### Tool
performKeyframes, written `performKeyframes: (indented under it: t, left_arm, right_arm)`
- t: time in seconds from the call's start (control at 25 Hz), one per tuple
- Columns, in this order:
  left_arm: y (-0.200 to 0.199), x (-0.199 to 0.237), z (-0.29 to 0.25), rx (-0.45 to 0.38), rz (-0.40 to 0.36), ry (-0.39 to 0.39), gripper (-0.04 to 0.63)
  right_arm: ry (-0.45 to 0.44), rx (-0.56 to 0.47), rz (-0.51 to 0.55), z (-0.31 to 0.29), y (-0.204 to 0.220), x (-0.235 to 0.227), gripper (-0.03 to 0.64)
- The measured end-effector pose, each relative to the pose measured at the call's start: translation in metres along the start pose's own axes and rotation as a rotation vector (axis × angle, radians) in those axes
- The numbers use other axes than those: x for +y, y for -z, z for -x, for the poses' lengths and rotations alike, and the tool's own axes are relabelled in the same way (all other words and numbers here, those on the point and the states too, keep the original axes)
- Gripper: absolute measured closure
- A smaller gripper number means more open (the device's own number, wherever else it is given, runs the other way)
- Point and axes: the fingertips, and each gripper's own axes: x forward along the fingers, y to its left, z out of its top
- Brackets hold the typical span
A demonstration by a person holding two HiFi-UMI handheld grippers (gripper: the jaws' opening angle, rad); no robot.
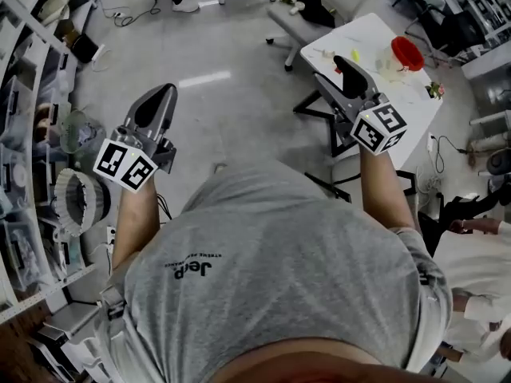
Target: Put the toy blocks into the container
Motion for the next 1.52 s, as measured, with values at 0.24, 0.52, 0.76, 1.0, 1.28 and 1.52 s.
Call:
performKeyframes:
  t: [0.24, 0.52, 0.76, 1.0, 1.28, 1.52]
  left_arm:
    - [-0.027, 0.101, -0.026, 0.016, -0.017, 0.04, 0.538]
    - [-0.028, 0.175, -0.058, 0.031, 0.005, 0.054, 0.538]
    - [-0.013, 0.206, -0.095, 0.055, 0.023, 0.046, 0.538]
    - [0.01, 0.217, -0.158, 0.079, 0.01, 0.013, 0.538]
    - [0.015, 0.227, -0.251, 0.059, -0.014, -0.094, 0.538]
    - [0.023, 0.233, -0.324, 0.057, 0.001, -0.156, 0.538]
  right_arm:
    - [0.051, 0.003, -0.006, -0.091, -0.016, -0.011, 0.342]
    - [0.071, 0.024, -0.015, -0.164, -0.017, -0.036, 0.342]
    - [0.069, 0.049, -0.037, -0.197, 0.0, -0.071, 0.342]
    - [0.02, 0.043, -0.055, -0.226, 0.019, -0.139, 0.342]
    - [-0.111, 0.03, -0.057, -0.278, 0.017, -0.238, 0.342]
    - [-0.199, 0.058, -0.021, -0.317, 0.02, -0.311, 0.342]
